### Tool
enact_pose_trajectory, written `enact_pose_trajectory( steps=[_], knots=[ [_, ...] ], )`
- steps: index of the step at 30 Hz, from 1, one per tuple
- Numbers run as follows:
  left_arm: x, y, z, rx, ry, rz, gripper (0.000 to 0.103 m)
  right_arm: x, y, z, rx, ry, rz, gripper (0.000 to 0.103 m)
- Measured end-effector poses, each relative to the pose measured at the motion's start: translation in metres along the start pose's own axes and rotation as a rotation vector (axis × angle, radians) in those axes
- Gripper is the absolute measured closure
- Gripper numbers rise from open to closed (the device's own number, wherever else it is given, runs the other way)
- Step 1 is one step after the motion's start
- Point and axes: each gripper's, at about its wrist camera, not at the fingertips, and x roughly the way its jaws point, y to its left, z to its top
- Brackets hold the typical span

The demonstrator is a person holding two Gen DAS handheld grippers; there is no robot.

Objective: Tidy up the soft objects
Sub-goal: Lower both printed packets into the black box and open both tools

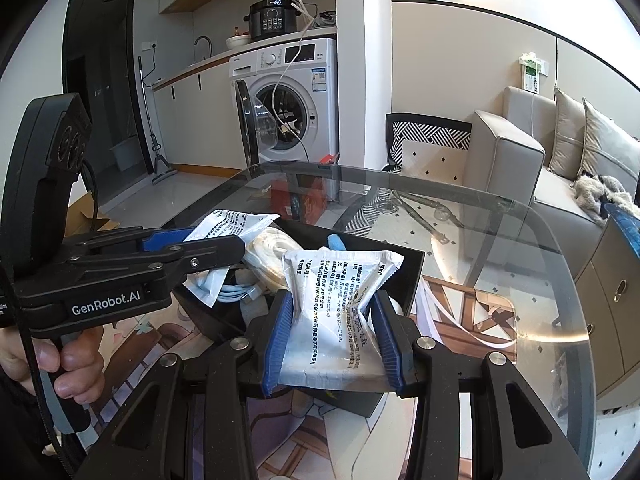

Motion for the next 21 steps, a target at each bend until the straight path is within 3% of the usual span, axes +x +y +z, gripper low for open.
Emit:
enact_pose_trajectory(
  steps=[21],
  knots=[
    [0.023,-0.006,-0.001,0.076,0.007,0.038,0.064,0.047,0.001,0.006,-0.048,0.053,-0.008,0.062]
  ],
)
